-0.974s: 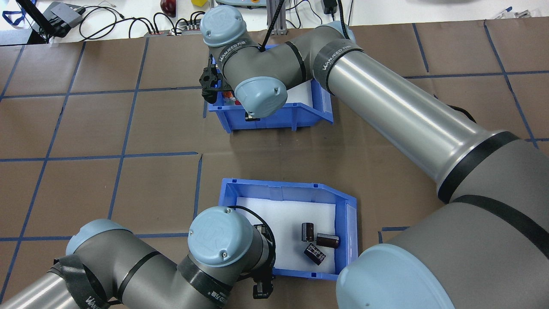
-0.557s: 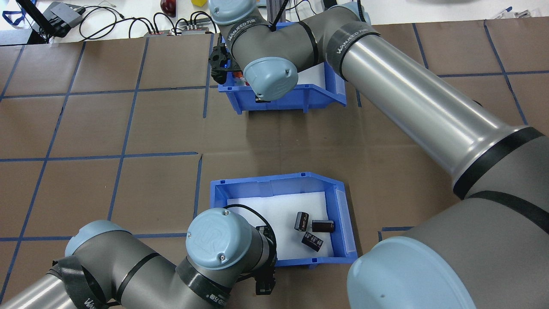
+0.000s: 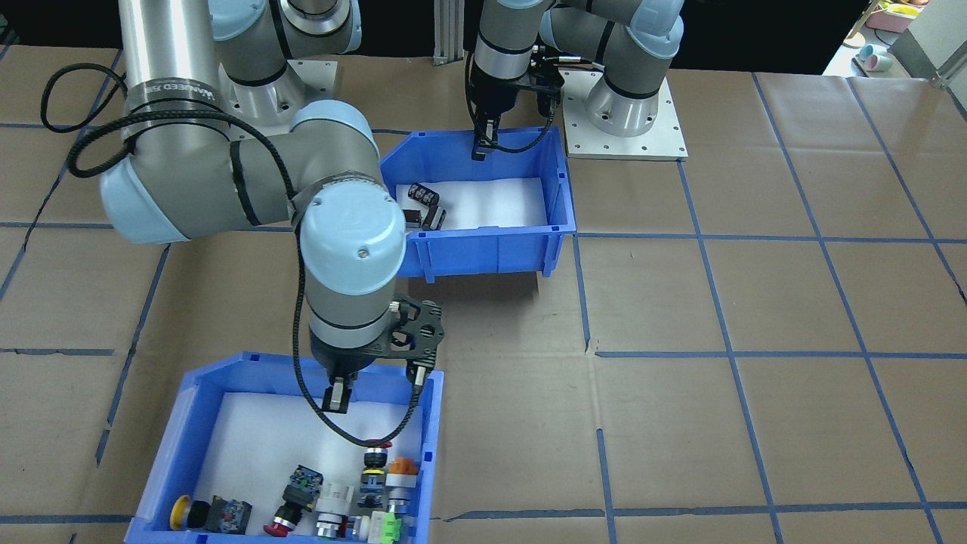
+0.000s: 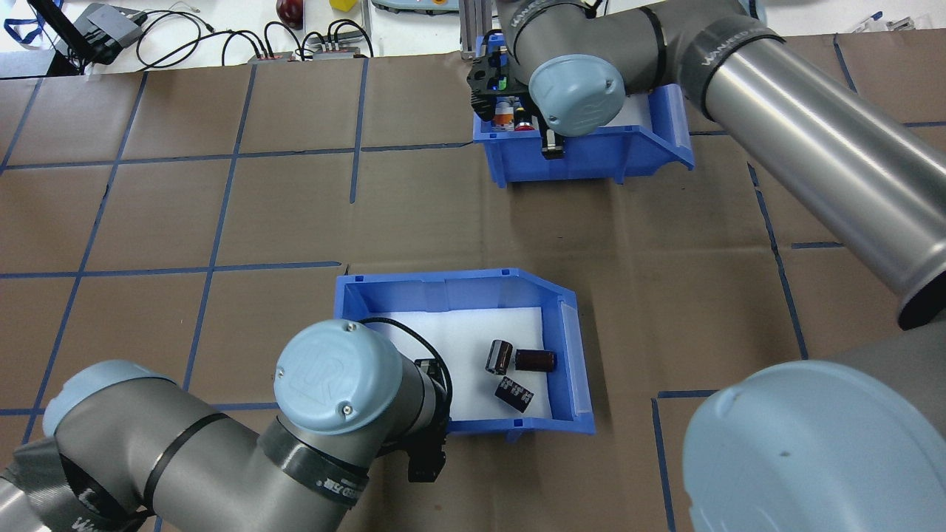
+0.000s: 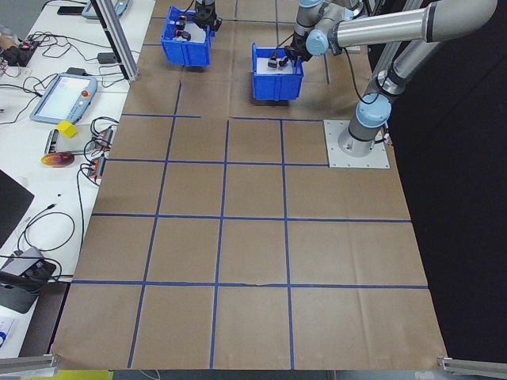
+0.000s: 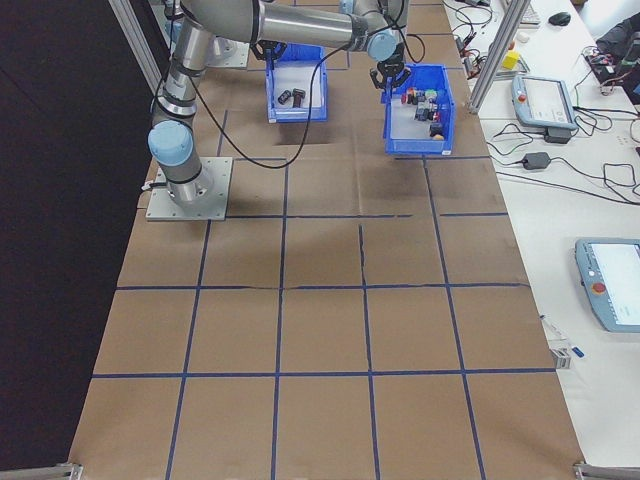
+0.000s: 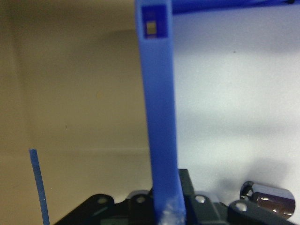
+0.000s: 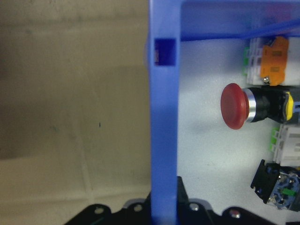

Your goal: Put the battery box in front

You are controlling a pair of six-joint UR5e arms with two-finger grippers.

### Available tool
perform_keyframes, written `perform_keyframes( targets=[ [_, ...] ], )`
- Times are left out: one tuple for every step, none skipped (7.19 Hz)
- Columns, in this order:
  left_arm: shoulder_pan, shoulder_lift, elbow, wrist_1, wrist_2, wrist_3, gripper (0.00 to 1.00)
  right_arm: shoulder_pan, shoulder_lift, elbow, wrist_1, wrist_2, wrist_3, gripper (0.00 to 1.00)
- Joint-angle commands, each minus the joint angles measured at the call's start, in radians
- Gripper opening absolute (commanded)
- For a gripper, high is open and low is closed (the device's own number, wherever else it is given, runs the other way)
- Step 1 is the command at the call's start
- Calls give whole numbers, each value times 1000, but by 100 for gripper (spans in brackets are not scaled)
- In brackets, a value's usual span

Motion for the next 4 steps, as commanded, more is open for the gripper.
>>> perform_keyframes(
  targets=[
    [154,9,64,-96,2,161,0,-111,-84,116,-1,0,-158,8],
    [218,-25,71,-91,2,204,0,-168,-130,165,-7,1,-250,8],
    [258,-72,111,-87,2,255,0,-220,-169,203,-9,3,-325,8],
    [268,-151,198,-85,2,261,0,-268,-209,239,-9,6,-403,8]
  ],
)
